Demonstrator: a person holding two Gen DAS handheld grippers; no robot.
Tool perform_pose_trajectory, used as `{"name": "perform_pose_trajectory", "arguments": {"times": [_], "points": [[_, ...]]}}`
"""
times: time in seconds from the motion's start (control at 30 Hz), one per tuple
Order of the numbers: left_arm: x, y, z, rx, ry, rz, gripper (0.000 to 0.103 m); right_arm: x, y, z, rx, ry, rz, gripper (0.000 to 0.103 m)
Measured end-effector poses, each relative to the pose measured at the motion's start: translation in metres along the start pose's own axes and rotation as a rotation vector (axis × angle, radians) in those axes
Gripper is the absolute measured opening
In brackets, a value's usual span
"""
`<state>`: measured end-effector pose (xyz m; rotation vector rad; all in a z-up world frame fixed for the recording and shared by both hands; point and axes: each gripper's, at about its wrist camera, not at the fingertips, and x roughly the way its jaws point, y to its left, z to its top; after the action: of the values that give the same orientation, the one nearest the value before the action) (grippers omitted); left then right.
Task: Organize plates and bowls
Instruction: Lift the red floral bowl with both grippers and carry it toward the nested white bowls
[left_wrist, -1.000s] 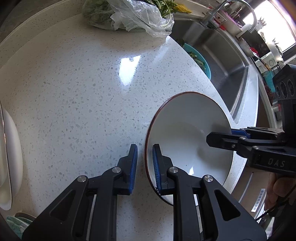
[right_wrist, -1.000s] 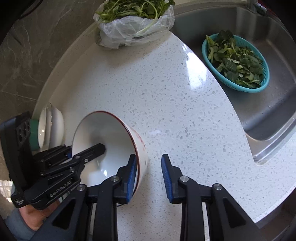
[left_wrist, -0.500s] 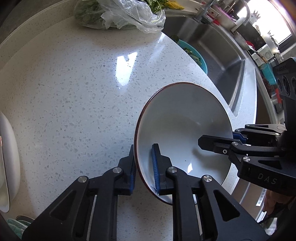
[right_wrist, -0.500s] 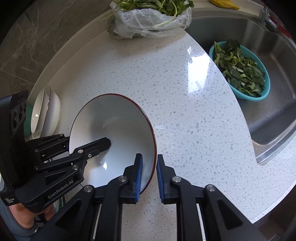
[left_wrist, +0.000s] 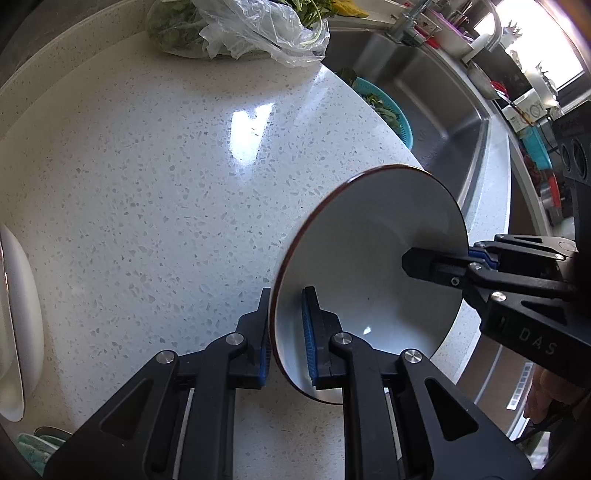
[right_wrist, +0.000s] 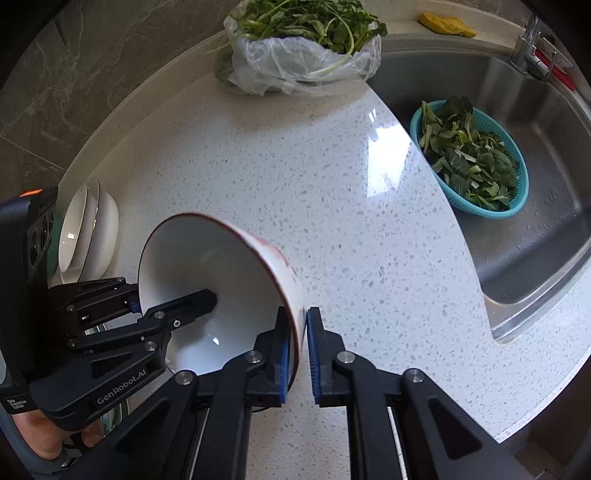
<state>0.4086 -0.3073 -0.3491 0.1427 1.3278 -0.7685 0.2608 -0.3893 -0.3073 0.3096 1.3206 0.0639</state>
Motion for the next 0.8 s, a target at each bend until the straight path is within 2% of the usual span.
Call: {"name": "perform_pose_trajectory", "arguments": {"times": [0.33, 0.4, 0.53, 0.6, 0.8], "points": [[0.003, 0.009, 0.007, -0.043, -0.013, -0.028, 0.017, 0.013, -0.009, 0.011, 0.037, 0.018, 0.033, 0.011], [0.002, 0.008, 0.006, -0.045, -0.027, -0.026, 0.017, 0.013, -0.010, 0.012, 0.036, 0.012, 0.039, 0.014], [-0.006, 0.010, 0.003, -0.051, -0.084, -0.037, 0.018, 0.005, -0.014, 0.008, 0.049, -0.044, 0.103, 0.022], [-0.006, 0.011, 0.003, -0.044, -0.079, -0.046, 0.018, 0.009, -0.017, 0.006, 0.052, -0.032, 0.132, 0.022], [-0.010, 0.025, 0.012, -0.050, -0.037, -0.141, 0.018, 0.019, -0.042, 0.005, 0.121, 0.025, 0.313, 0.024]]}}
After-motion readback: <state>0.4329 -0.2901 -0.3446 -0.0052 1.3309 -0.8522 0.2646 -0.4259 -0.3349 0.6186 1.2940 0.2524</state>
